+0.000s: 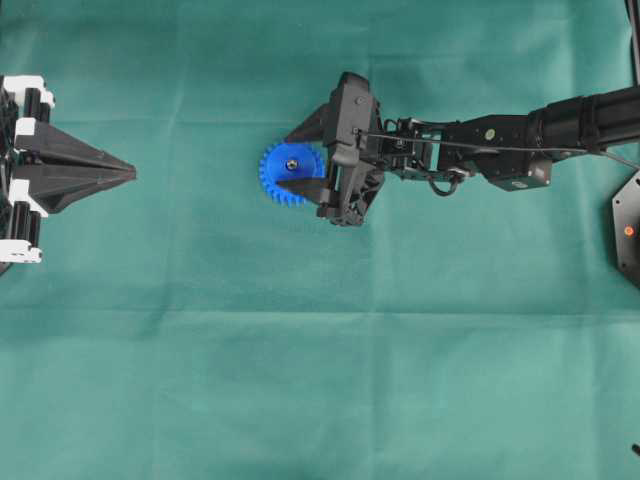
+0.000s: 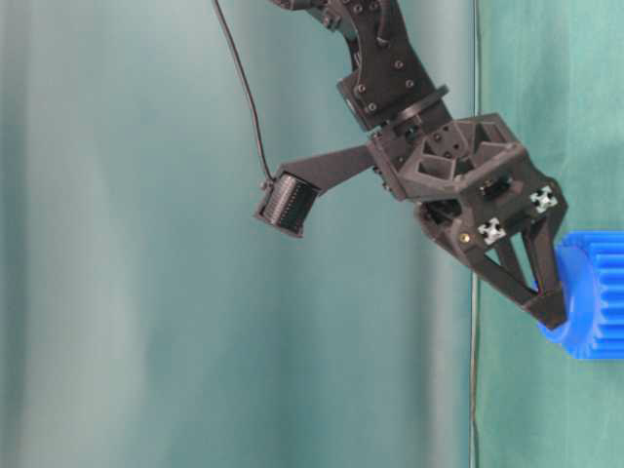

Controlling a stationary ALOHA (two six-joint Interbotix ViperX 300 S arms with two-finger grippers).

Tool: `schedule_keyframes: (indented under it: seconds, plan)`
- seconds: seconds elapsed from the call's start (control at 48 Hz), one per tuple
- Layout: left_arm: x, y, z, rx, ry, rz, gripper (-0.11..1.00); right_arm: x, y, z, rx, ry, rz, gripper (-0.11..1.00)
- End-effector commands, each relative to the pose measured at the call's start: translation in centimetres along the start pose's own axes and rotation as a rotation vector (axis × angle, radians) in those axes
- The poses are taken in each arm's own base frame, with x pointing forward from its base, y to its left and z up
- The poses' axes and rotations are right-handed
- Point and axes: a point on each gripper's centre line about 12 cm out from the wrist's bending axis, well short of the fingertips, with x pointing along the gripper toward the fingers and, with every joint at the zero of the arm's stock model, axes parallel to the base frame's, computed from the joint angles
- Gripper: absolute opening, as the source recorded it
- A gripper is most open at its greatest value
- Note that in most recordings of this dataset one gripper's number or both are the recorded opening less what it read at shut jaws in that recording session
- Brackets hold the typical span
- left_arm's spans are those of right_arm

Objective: Insert the shaft placed at a random location into the center hole of the medium gear at another random location.
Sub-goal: 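Open the right gripper and withdraw it right from the gear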

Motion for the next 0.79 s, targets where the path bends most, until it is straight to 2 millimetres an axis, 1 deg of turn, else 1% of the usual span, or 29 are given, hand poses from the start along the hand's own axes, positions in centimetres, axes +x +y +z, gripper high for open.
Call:
schedule_keyframes:
  seconds: [0.0,0.104,0.229,0.437,0.624,0.77]
  plan:
    - [0.2,0.0,0.9,0.005,-0.025,0.001,0.0,-1.3,0.0,3.0,0.002,-0.077,0.0,0.89]
    - [0.2,0.0,0.9,0.005,-0.026,0.001,0.0,-2.4,0.0,4.3,-0.001,-0.101,0.0,0.83]
    - [0.2,0.0,0.9,0.001,-0.026,0.001,0.0,-3.9,0.0,5.5,-0.005,-0.123,0.001,0.83]
    - [0.1,0.0,1.0,0.001,-0.028,0.001,0.0,-6.2,0.0,6.7,-0.005,-0.137,0.002,0.83]
    - [0.1,0.0,1.0,0.001,-0.029,0.001,0.0,-8.7,0.0,6.8,-0.005,-0.153,0.002,0.83]
    - [0.1,0.0,1.1,0.001,-0.031,0.001,0.0,-10.4,0.0,6.1,-0.003,-0.153,0.002,0.83]
